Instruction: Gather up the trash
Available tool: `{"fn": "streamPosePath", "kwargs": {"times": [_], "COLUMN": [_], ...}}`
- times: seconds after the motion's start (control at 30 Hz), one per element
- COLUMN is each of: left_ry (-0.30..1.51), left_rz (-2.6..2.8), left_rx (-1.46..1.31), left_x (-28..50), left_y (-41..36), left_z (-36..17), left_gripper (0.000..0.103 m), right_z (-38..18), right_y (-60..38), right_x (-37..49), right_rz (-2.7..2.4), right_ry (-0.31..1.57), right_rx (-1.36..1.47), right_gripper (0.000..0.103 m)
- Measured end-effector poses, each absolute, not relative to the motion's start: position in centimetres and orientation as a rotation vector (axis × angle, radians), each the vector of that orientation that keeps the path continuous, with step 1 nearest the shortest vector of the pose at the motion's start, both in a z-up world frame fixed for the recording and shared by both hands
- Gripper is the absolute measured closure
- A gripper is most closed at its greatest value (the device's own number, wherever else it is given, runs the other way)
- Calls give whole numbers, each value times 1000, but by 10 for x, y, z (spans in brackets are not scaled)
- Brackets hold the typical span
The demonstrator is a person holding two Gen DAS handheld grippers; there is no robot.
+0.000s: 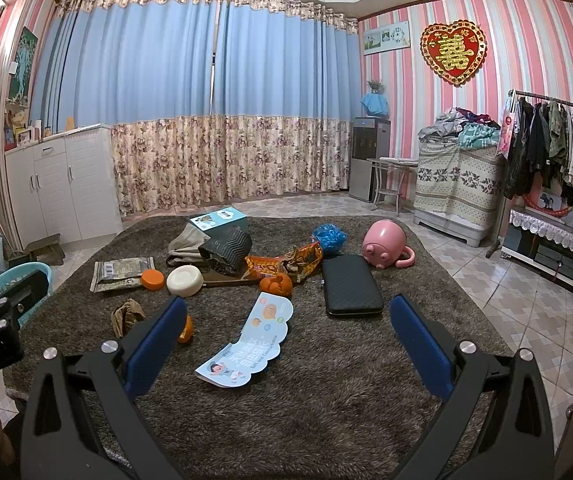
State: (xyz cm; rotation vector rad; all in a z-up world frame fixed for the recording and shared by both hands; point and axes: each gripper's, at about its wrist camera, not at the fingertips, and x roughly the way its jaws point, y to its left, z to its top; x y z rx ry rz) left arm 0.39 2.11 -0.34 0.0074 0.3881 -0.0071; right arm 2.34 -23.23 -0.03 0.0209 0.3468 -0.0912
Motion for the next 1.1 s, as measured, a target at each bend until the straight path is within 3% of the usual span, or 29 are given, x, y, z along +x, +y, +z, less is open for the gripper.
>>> {"fn": "streamPosePath", "kwargs": {"times": [1.1], "left_ry": [390], "left_rz": [-4], "left_rx": [11], "left_x": [4], "left_y": [25], "left_z": [-6], "left_gripper": [5], "right_z": [1], "right_y": [-233], "right_x": [23], "right_rz": [-92], "right_ry": [347], "right_rx": [19], "right_gripper": [4]}}
